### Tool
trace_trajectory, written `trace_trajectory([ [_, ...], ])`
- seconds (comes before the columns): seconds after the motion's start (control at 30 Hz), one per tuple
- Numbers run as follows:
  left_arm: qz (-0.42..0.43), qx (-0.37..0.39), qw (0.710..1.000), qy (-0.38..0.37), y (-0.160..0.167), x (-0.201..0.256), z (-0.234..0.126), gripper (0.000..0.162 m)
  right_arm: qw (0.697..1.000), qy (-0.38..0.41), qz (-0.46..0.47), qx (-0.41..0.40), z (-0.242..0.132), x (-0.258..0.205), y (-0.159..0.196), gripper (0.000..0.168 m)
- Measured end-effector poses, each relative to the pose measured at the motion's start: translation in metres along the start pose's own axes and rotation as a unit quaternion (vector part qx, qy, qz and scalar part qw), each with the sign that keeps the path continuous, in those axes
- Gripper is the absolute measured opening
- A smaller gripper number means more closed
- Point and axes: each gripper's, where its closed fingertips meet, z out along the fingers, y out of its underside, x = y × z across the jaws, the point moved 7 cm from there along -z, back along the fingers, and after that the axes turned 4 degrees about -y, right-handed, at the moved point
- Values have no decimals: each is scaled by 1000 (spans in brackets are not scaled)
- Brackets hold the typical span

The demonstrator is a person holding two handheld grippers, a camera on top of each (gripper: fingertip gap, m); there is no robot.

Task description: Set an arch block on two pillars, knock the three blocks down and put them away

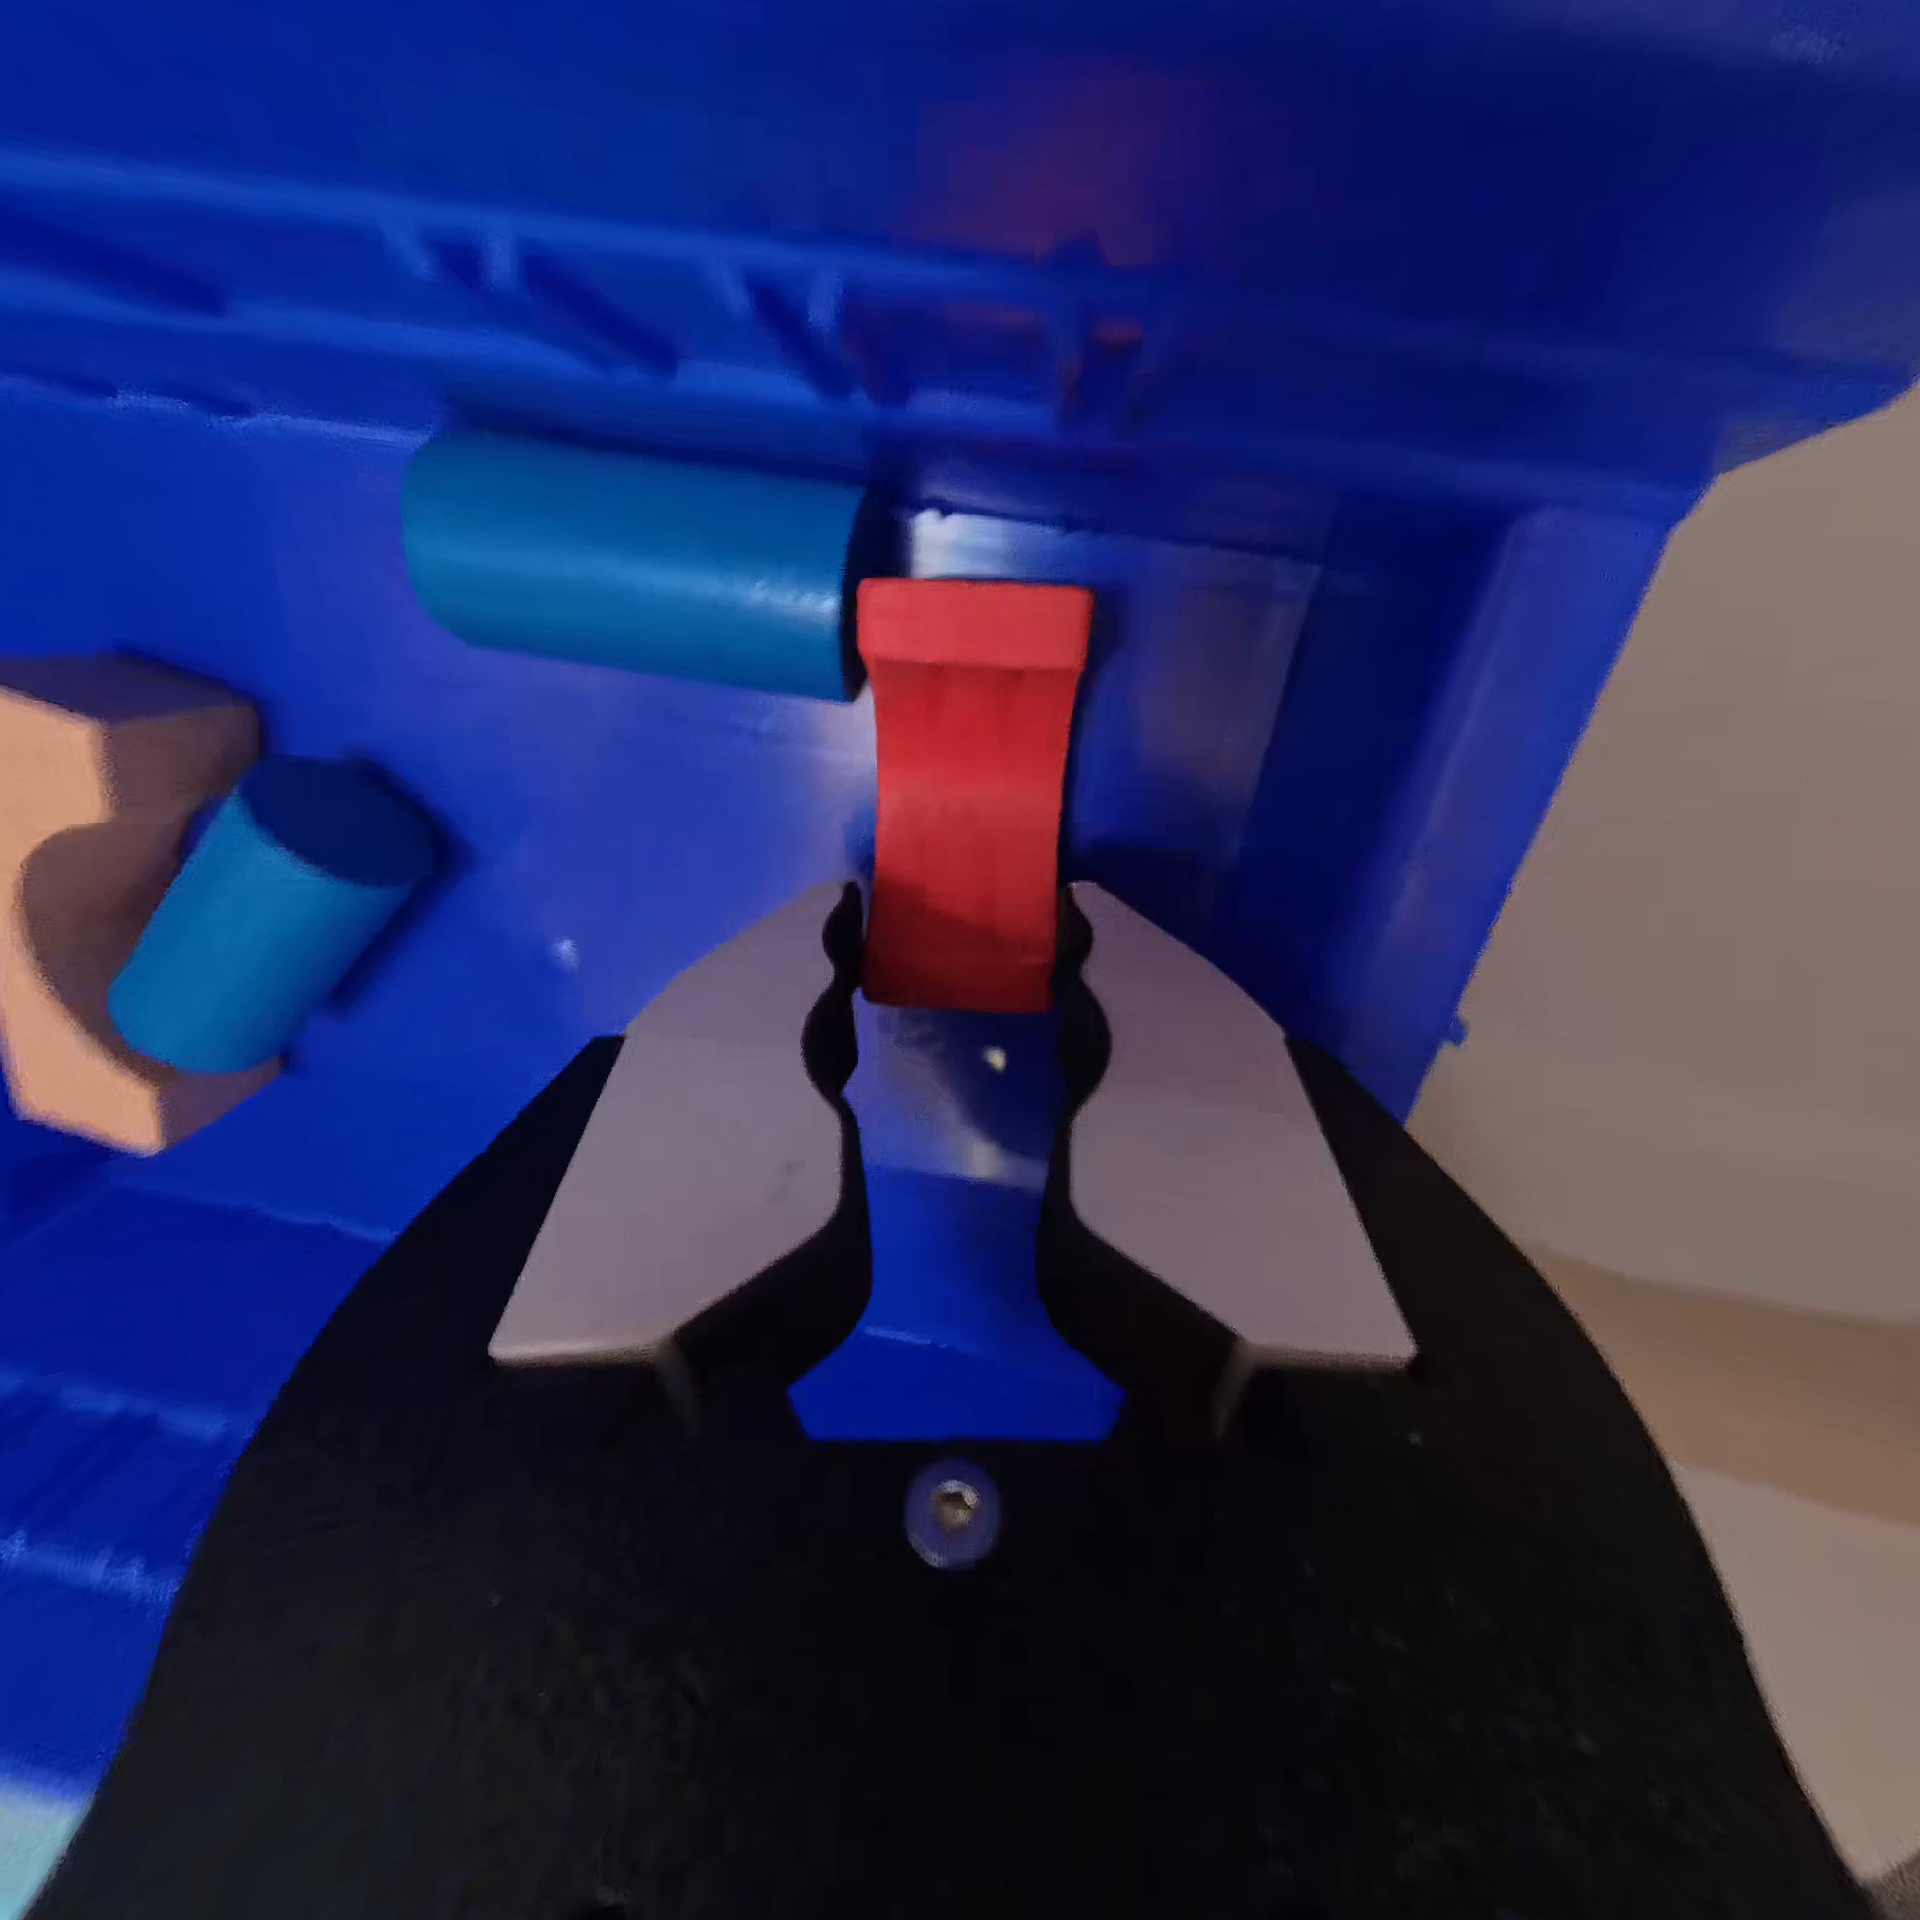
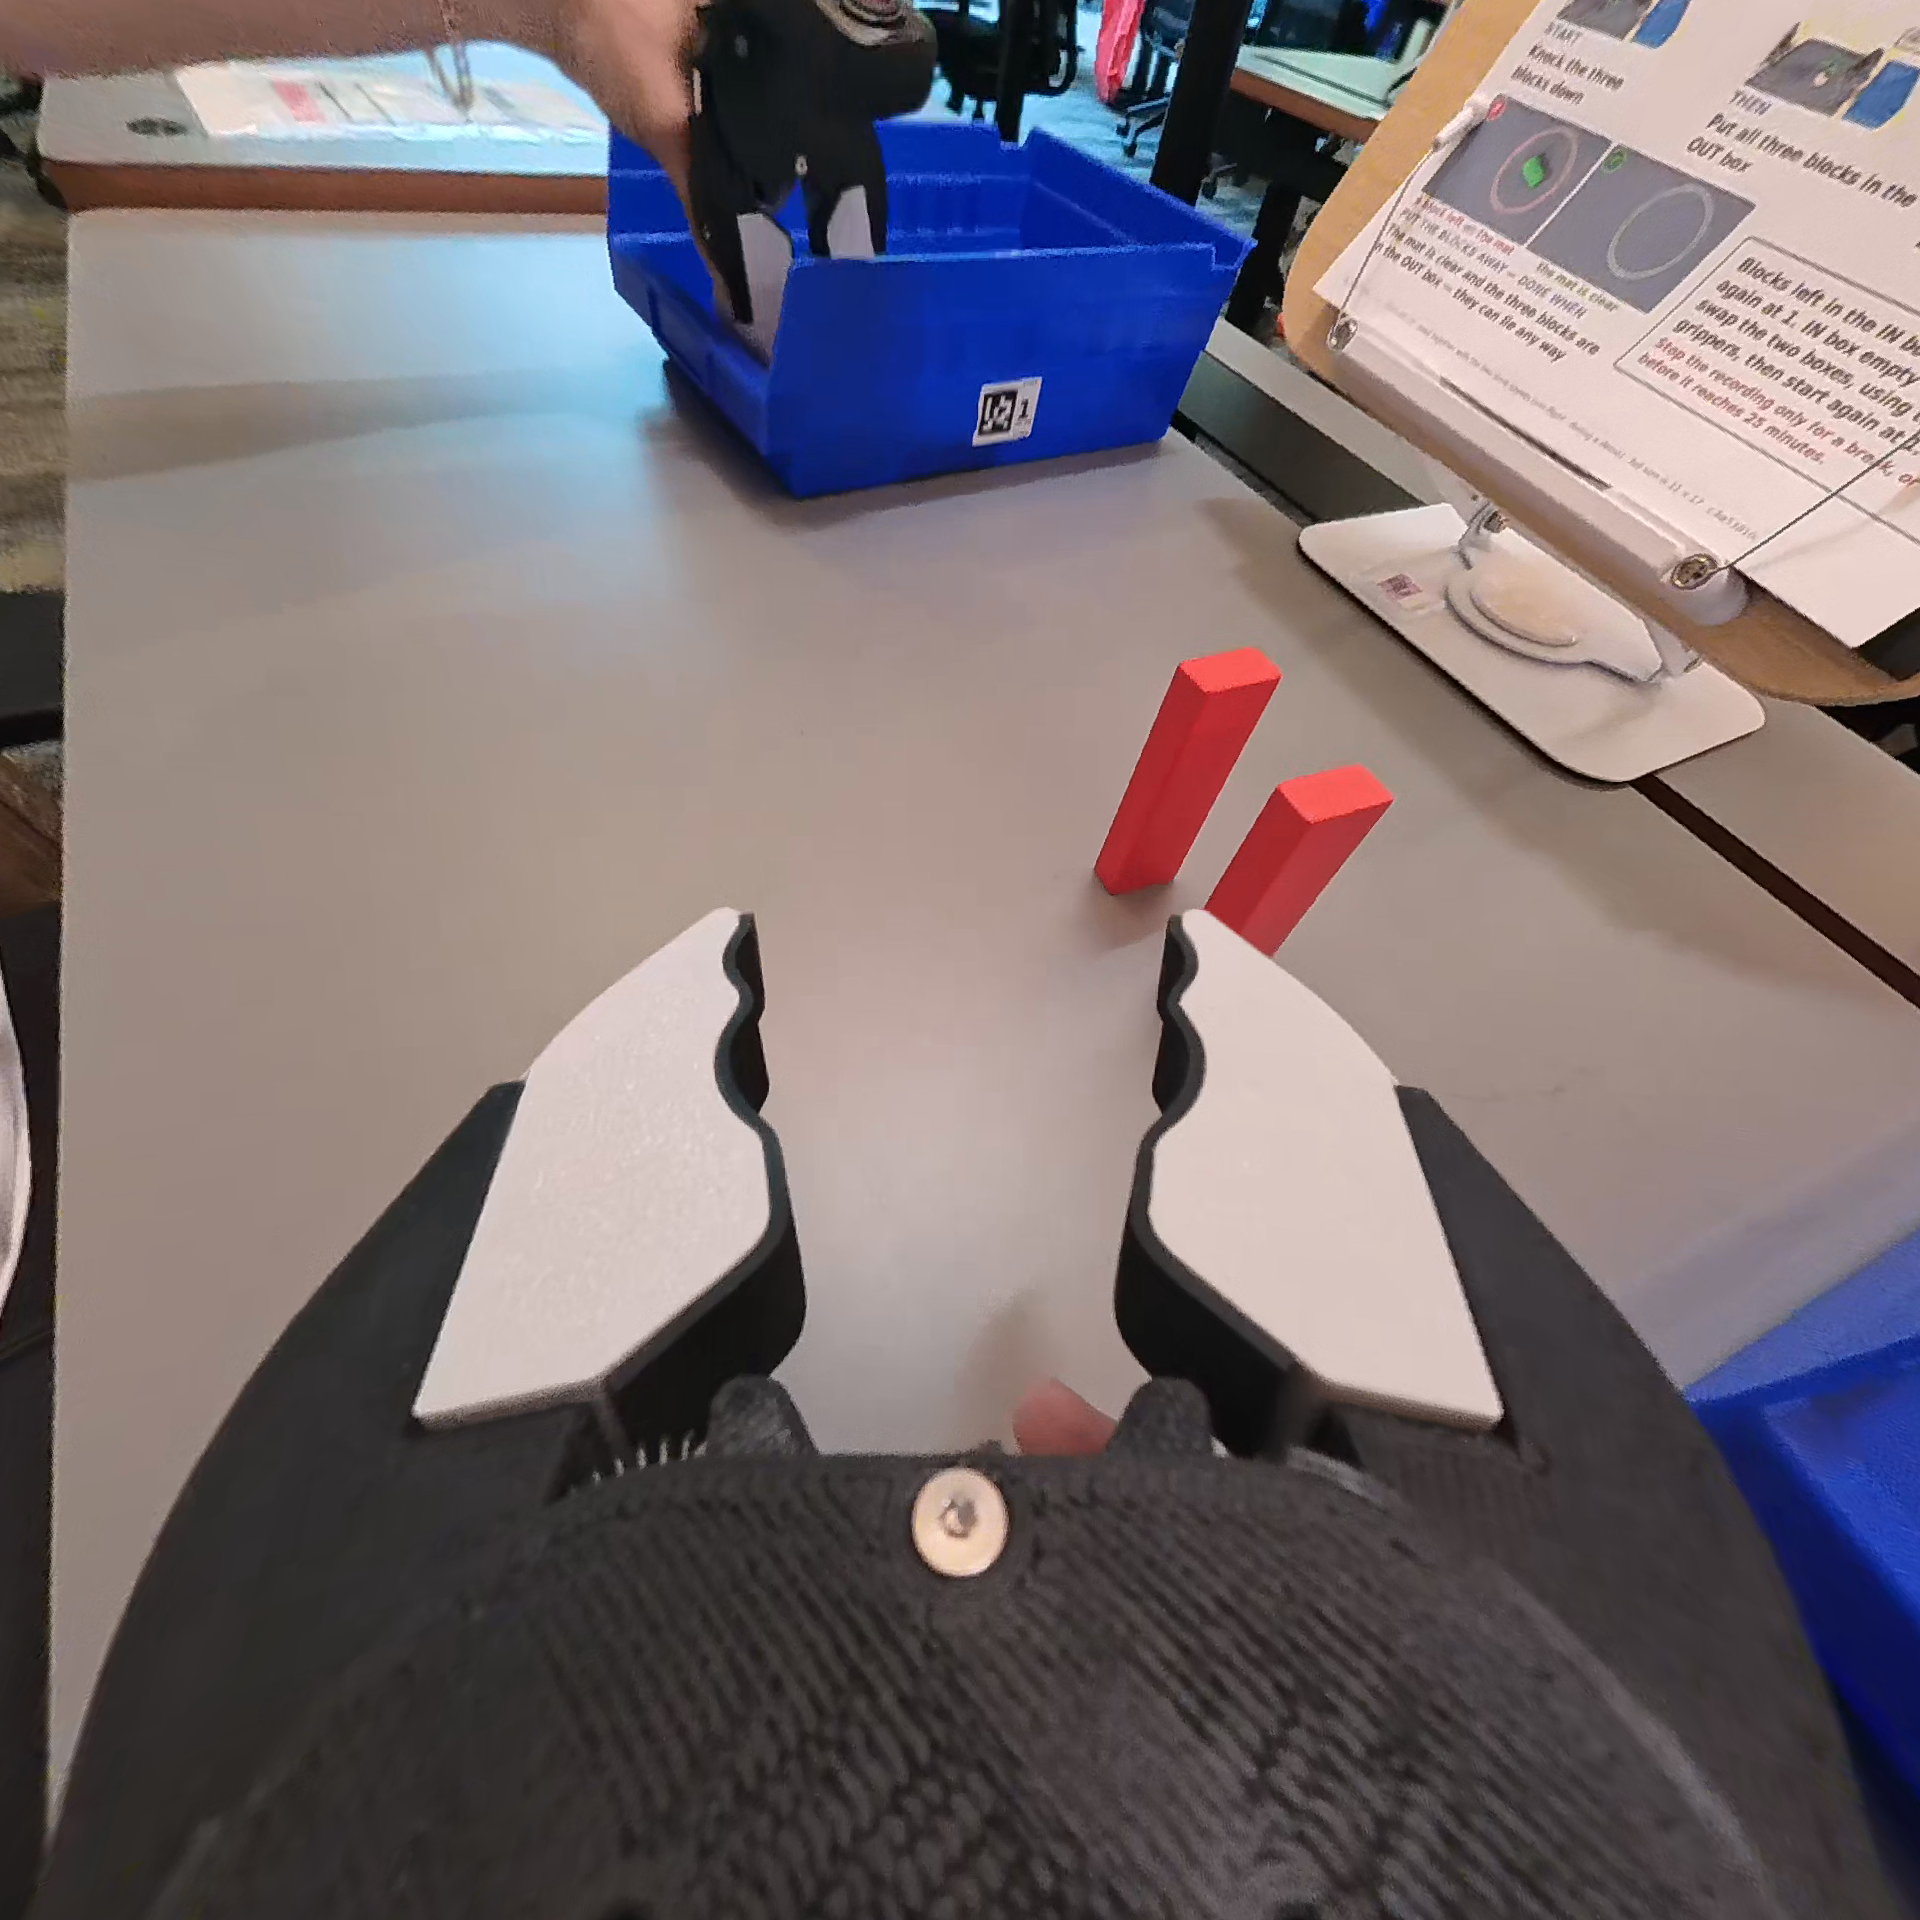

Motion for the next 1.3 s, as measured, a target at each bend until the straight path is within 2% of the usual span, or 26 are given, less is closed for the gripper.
trace_trajectory([
  [0.03, -5, 2, 1000, -19, 2, -2, -4, 35, 1000, 0, 8, 7, -1, 0, -2, 74],
  [0.17, -27, 61, 991, -113, -1, -9, -45, 35, 997, 8, 57, 46, -5, 4, -13, 74],
  [0.27, -23, 101, 974, -199, -13, -7, -86, 35, 994, 12, 82, 69, -4, 6, -25, 75],
  [0.37, -6, 151, 954, -258, -36, 5, -119, 35, 993, 18, 87, 81, 5, 8, -42, 76],
  [0.5, 28, 194, 936, -293, -77, 31, -141, 35, 987, 8, 109, 116, 22, 7, -72, 76],
  [0.63, 76, 221, 911, -339, -128, 65, -148, 35, 970, -2, 179, 167, 44, 14, -101, 75],
  [0.87, 152, 213, 844, -467, -200, 117, -136, 35, 968, -16, 203, 146, 82, 13, -116, 74],
  [1.0, 177, 228, 823, -490, -221, 136, -130, 34, 969, -23, 197, 146, 87, 12, -116, 66],
  [1.13, 188, 237, 812, -500, -230, 148, -129, 34, 973, -31, 160, 162, 85, 10, -116, 44],
  [1.2, 184, 240, 813, -497, -230, 149, -129, 34, 976, -31, 145, 157, 84, 9, -116, 36],
  [1.3, 163, 265, 820, -480, -231, 150, -129, 35, 979, -28, 114, 166, 80, 7, -117, 35],
])
